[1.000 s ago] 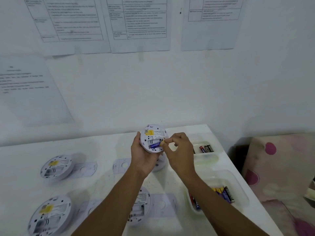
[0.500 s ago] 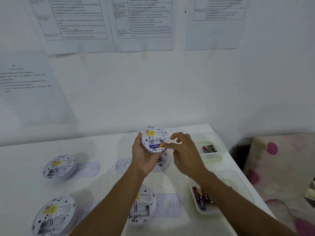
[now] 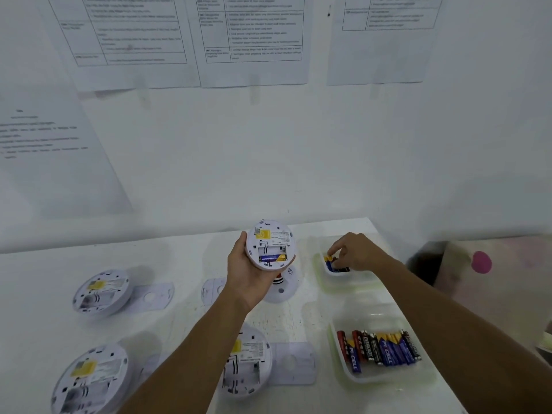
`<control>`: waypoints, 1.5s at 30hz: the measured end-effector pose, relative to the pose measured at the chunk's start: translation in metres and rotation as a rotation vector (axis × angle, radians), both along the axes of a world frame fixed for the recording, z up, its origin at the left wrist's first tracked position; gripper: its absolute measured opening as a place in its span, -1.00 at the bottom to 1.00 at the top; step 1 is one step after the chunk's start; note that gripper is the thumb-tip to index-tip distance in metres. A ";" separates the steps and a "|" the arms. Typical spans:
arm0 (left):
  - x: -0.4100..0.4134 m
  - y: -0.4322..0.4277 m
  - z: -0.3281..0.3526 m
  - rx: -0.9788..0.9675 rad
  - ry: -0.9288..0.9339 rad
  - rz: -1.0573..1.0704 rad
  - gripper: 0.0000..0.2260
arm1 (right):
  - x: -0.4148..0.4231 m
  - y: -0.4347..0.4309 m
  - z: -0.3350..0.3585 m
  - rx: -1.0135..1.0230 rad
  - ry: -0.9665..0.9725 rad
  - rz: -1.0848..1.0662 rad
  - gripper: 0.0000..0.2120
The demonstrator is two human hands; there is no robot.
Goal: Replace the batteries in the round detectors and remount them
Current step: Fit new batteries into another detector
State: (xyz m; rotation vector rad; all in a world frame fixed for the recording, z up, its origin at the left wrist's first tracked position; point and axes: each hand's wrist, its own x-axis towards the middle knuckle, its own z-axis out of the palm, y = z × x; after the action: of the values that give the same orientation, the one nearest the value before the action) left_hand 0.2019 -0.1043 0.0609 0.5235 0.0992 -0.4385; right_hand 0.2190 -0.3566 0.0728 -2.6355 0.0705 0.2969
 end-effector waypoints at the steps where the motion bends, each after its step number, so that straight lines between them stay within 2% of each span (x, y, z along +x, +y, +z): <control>1: 0.001 0.000 0.000 0.002 -0.001 0.005 -0.56 | 0.001 0.000 -0.002 0.011 0.000 -0.009 -0.74; 12: -0.002 -0.004 -0.004 0.032 0.016 0.006 -0.56 | -0.004 -0.003 -0.008 0.076 -0.009 -0.018 -0.79; 19: -0.003 -0.001 -0.002 0.019 0.006 0.014 -0.56 | -0.011 -0.004 -0.008 0.072 -0.113 -0.035 -0.85; 24: -0.004 0.002 0.000 0.009 0.001 0.016 -0.55 | -0.012 -0.006 -0.001 0.127 -0.113 -0.087 -0.88; 27: -0.006 0.003 0.001 -0.006 0.003 0.019 -0.55 | -0.016 -0.004 0.014 0.295 -0.201 -0.136 -0.91; 32: -0.011 0.002 0.006 -0.027 0.006 0.038 -0.55 | -0.036 0.024 0.051 0.881 -0.346 -0.164 -0.87; 34: -0.013 0.000 0.008 -0.037 0.002 0.046 -0.55 | -0.045 0.046 0.060 0.948 -0.392 -0.144 -0.89; 37: -0.018 -0.001 0.012 -0.040 -0.006 0.052 -0.55 | -0.053 0.080 0.059 0.845 -0.520 -0.091 -0.87; 39: -0.021 0.000 0.014 -0.028 0.004 0.062 -0.56 | -0.058 0.098 0.053 0.678 -0.652 0.019 -0.85; 42: -0.025 0.006 0.017 -0.008 -0.002 0.056 -0.56 | -0.064 0.118 0.043 0.444 -0.836 0.214 -0.91; 45: -0.030 0.013 0.018 0.014 0.000 0.048 -0.57 | -0.069 0.131 0.037 0.375 -0.894 0.282 -0.94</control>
State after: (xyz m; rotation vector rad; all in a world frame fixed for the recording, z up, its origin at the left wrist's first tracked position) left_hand 0.1724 -0.0917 0.0788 0.5339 0.1149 -0.3918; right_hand 0.1504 -0.2259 0.1097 -2.1698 -0.5890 -0.7163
